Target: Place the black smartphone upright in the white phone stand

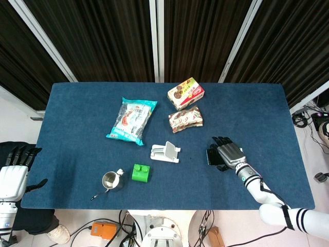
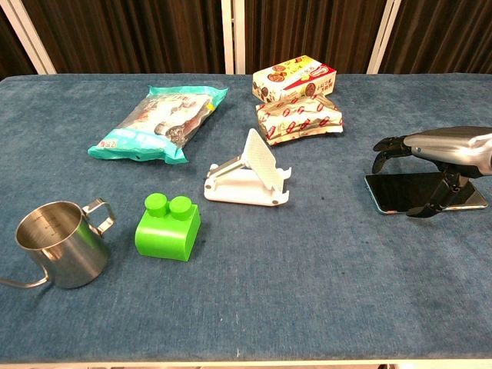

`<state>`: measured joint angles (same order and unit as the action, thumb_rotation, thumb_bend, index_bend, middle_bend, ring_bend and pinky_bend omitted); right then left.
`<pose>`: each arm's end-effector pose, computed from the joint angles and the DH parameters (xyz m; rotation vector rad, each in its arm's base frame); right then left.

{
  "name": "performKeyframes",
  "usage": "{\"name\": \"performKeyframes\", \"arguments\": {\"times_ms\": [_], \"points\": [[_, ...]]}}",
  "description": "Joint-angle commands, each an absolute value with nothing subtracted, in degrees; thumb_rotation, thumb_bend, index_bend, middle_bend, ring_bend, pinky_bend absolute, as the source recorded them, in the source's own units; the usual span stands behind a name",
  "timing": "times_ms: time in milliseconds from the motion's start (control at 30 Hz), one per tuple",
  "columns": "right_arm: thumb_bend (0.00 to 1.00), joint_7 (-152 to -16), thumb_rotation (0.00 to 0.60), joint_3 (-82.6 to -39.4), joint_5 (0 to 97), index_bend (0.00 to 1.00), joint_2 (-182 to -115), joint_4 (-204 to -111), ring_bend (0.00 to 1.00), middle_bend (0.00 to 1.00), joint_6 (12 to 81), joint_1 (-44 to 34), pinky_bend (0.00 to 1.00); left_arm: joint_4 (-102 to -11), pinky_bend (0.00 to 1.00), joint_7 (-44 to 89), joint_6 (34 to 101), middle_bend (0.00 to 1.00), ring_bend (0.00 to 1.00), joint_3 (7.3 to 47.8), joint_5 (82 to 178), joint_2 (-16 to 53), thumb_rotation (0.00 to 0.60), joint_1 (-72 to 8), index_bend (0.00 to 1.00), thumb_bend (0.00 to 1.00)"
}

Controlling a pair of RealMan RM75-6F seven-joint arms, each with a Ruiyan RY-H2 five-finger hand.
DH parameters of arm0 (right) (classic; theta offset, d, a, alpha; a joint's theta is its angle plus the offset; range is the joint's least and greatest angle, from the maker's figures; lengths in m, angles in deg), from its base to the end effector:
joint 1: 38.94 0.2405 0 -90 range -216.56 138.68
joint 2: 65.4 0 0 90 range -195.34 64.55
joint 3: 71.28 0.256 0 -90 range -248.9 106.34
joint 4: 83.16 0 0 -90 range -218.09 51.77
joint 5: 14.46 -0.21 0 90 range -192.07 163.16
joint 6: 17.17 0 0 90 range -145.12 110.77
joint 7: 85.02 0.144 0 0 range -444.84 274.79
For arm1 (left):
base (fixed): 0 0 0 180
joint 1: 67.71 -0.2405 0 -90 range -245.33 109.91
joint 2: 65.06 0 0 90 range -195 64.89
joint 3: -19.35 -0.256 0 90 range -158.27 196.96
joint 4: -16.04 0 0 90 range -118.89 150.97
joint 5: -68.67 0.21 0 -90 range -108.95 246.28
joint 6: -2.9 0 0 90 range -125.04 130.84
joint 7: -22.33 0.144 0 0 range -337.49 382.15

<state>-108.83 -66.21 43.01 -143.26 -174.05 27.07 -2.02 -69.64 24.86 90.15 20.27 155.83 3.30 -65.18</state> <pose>-0.2225 -0.3074 0.0062 1.9573 -1.0925 0.5588 -0.3316 0.1619 0.1452 -1.4015 -0.8501 -0.8229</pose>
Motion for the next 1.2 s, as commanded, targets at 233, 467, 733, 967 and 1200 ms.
{"name": "performKeyframes", "arguments": {"times_ms": [233, 467, 733, 967, 1200], "points": [[0.40, -108.76, 0.600, -67.00, 42.05, 0.26, -146.08, -171.47, 0.00, 0.06, 27.84, -0.85, 0.09, -69.32, 0.00, 24.58, 89.89, 0.16, 0.05, 20.21, 155.73, 3.45, 0.600, -65.15, 0.15, 0.02], [0.40, -107.55, 0.600, -66.95, 42.85, 0.53, -148.27, -169.70, 0.00, 0.16, 31.28, -1.66, 0.12, -68.73, 0.00, 23.89, 89.92, 0.15, 0.05, 20.18, 155.52, 3.60, 0.600, -65.33, 0.15, 0.02], [0.40, -101.42, 0.600, -66.49, 46.36, 0.64, -149.90, -167.60, 0.11, 0.31, 33.70, -3.48, 0.18, -68.39, 0.00, 23.50, 89.72, 0.15, 0.05, 20.12, 155.57, 4.02, 0.600, -65.28, 0.15, 0.02], [0.43, -89.70, 0.600, -66.08, 54.16, 0.64, -151.68, -163.62, 0.29, 0.43, 35.48, -5.18, 0.33, -68.49, 0.00, 23.27, 89.93, 0.15, 0.05, 20.14, 155.60, 3.96, 0.600, -65.40, 0.15, 0.02], [0.44, -80.35, 0.600, -66.65, 61.46, 0.66, -152.49, -160.20, 0.35, 0.46, 37.24, -5.62, 0.43, -68.74, 0.00, 23.24, 90.05, 0.16, 0.05, 20.17, 155.79, 3.93, 0.600, -65.37, 0.15, 0.02]]}}
